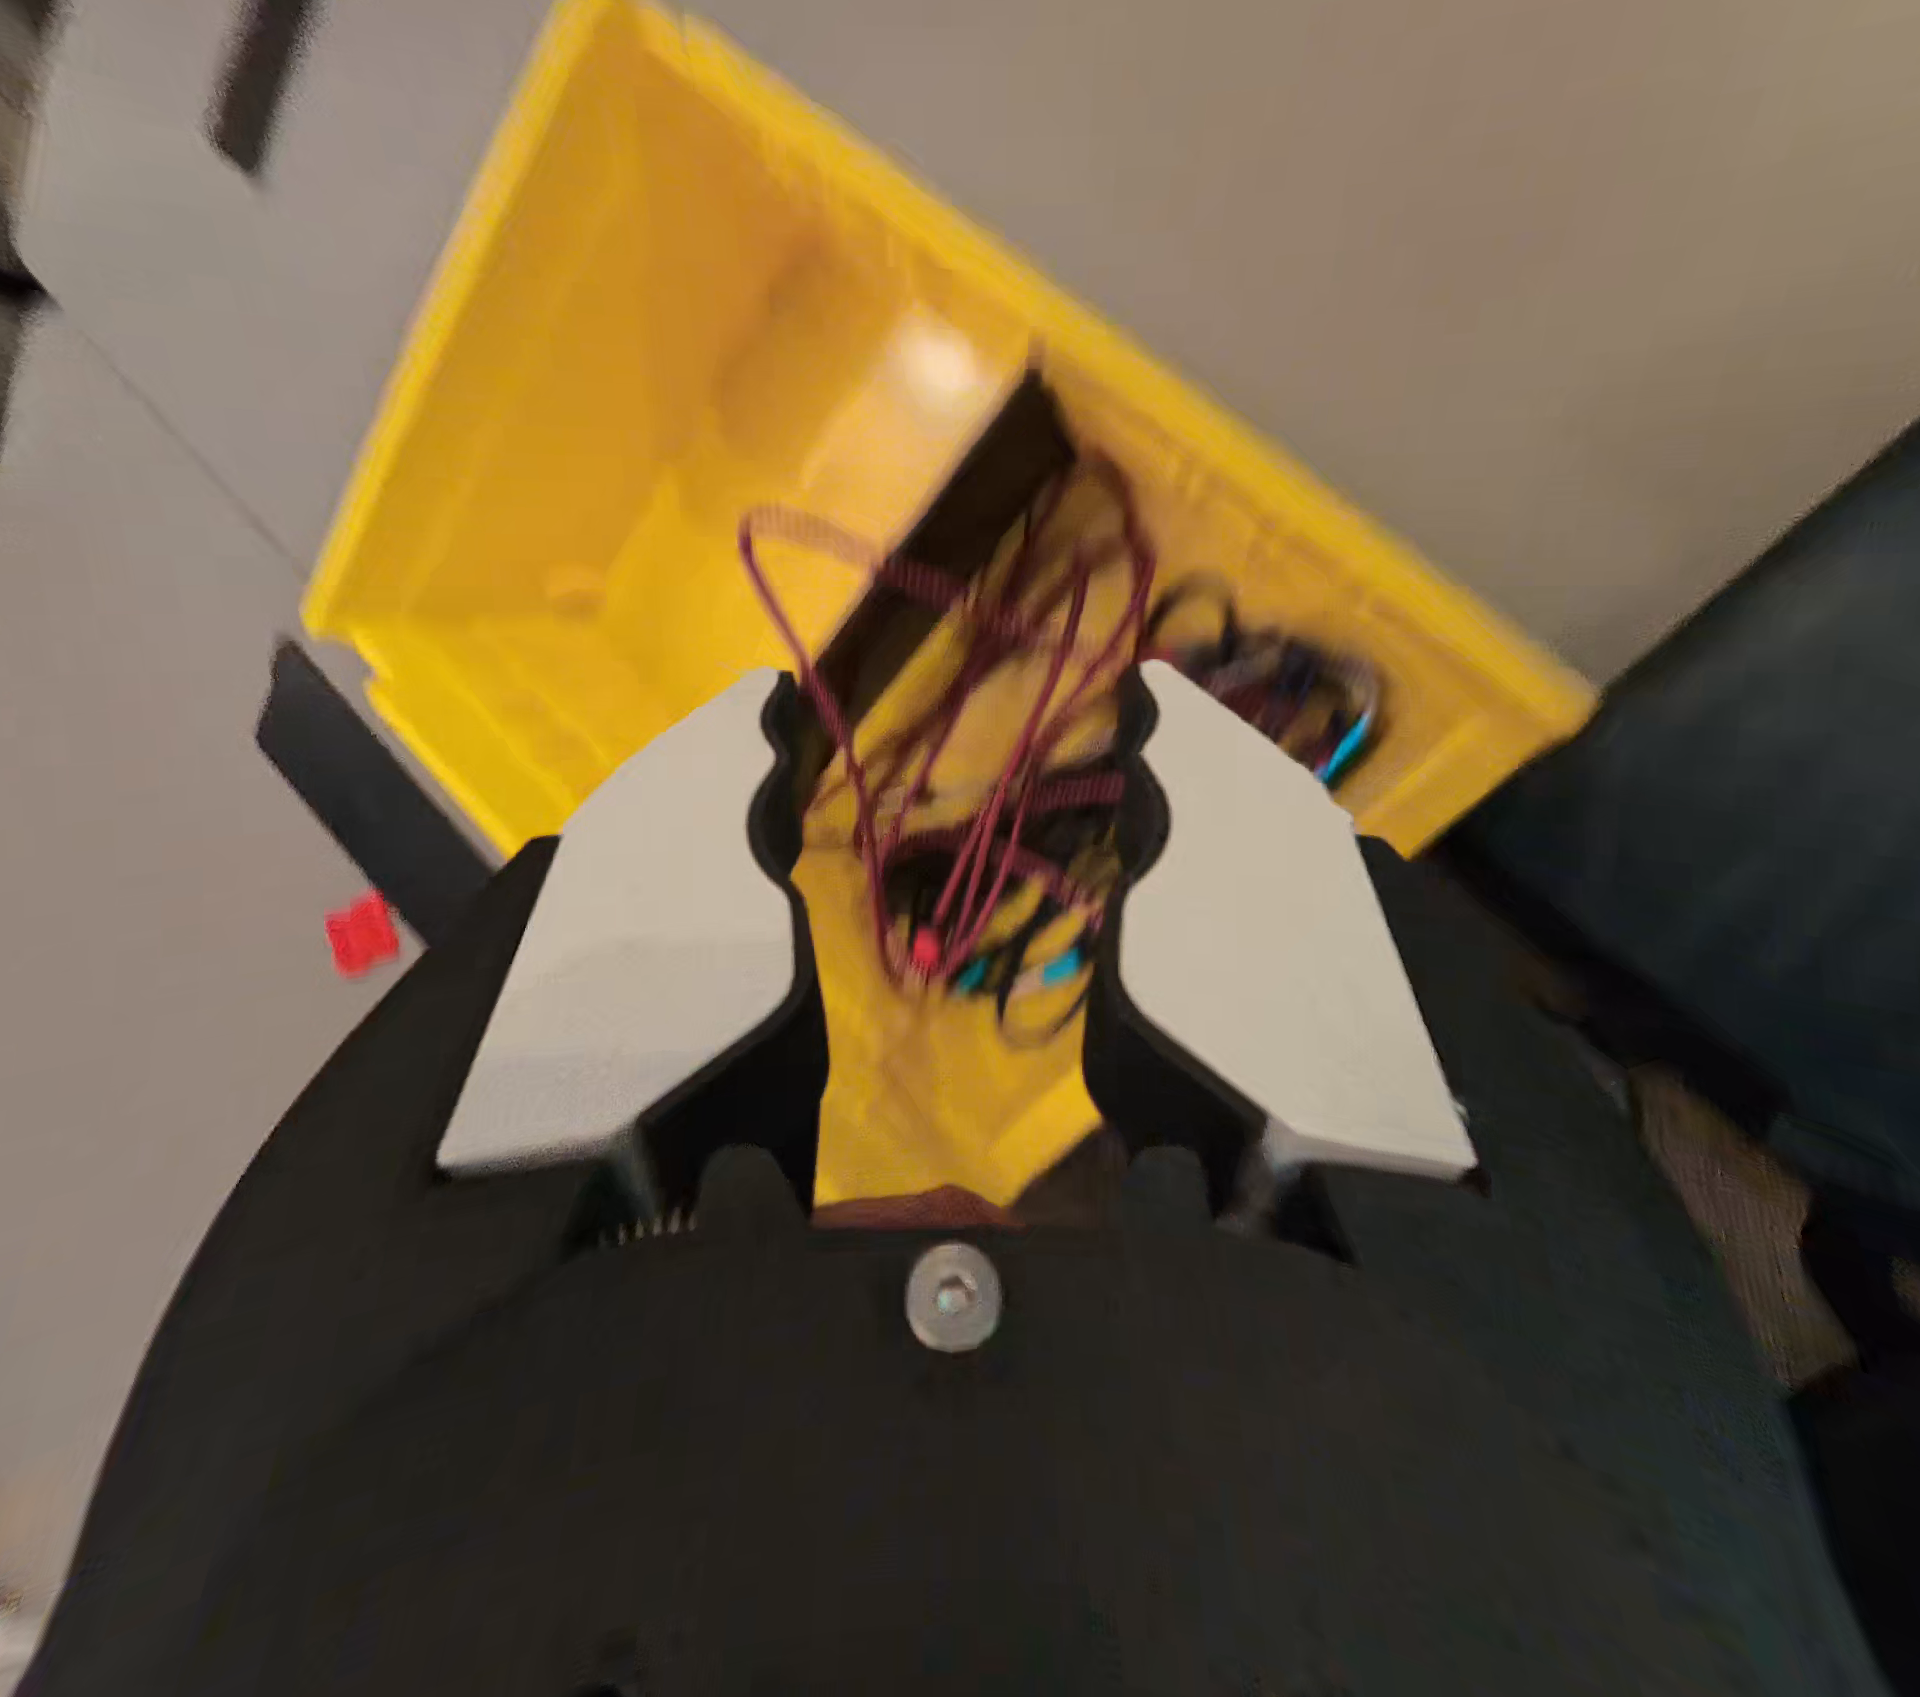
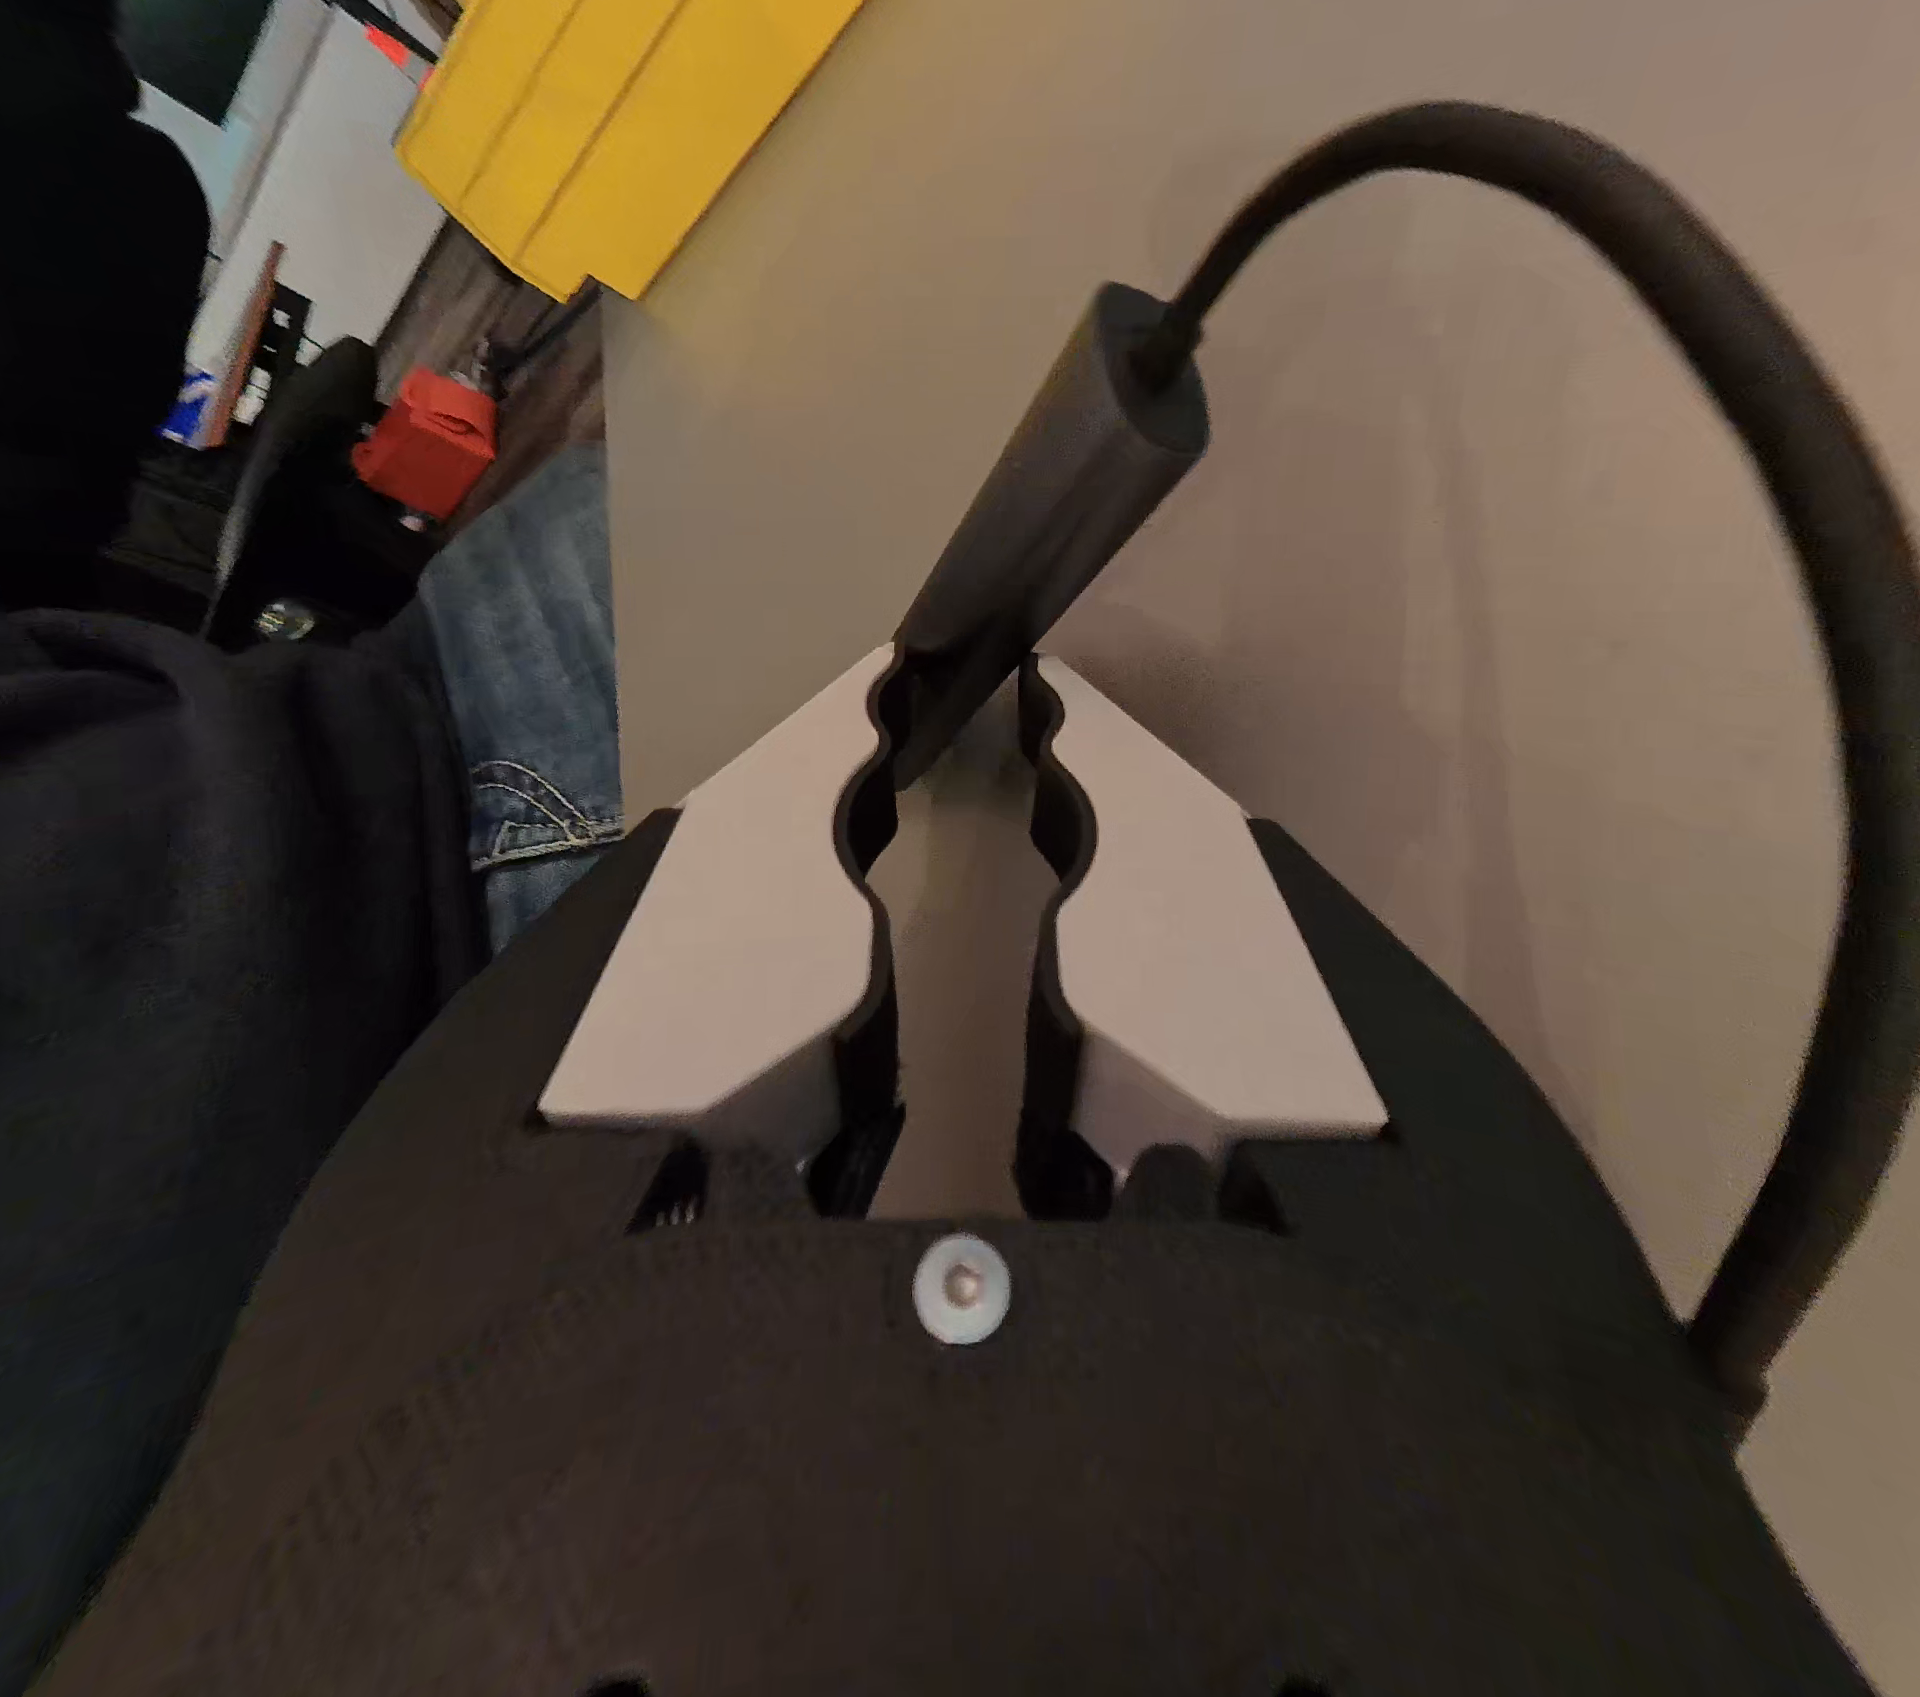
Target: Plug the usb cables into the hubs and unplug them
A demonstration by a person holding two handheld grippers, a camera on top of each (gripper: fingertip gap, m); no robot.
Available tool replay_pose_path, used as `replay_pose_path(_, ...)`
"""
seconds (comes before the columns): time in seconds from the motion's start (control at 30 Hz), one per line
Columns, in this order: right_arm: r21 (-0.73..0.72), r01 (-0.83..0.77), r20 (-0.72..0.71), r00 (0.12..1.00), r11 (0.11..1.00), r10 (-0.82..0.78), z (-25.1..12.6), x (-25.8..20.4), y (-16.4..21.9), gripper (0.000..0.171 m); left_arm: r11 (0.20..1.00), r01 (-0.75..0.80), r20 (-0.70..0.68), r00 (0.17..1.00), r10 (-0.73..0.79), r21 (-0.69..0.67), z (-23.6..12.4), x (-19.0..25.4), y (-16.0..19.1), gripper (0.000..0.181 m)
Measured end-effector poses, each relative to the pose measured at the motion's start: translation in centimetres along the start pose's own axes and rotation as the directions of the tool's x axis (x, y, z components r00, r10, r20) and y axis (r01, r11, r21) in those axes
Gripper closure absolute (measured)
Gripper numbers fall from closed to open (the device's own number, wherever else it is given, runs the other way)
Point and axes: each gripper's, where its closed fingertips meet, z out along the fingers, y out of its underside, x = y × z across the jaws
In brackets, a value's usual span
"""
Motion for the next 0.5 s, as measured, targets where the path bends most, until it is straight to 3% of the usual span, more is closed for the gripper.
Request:
replay_pose_path(0.1, -0.058, 0.011, -0.038, 0.999, 0.998, -0.013, 0.4, 0.5, 0.7, 0.15, 0.975, -0.098, -0.003, 0.995, 0.099, -0.199, 2.0, -1.1, 6.4, 0.112)
replay_pose_path(0.3, -0.09, 0.0, -0.056, 0.998, 0.996, -0.005, 0.2, 0.8, 1.5, 0.157, 0.908, -0.222, -0.119, 0.974, 0.192, -0.354, 6.7, -1.3, 11.1, 0.101)
replay_pose_path(0.5, -0.098, -0.005, -0.06, 0.998, 0.995, -0.001, -0.1, 0.5, 1.8, 0.154, 0.88, -0.307, -0.206, 0.947, 0.246, -0.363, 8.5, 0.1, 11.1, 0.143)
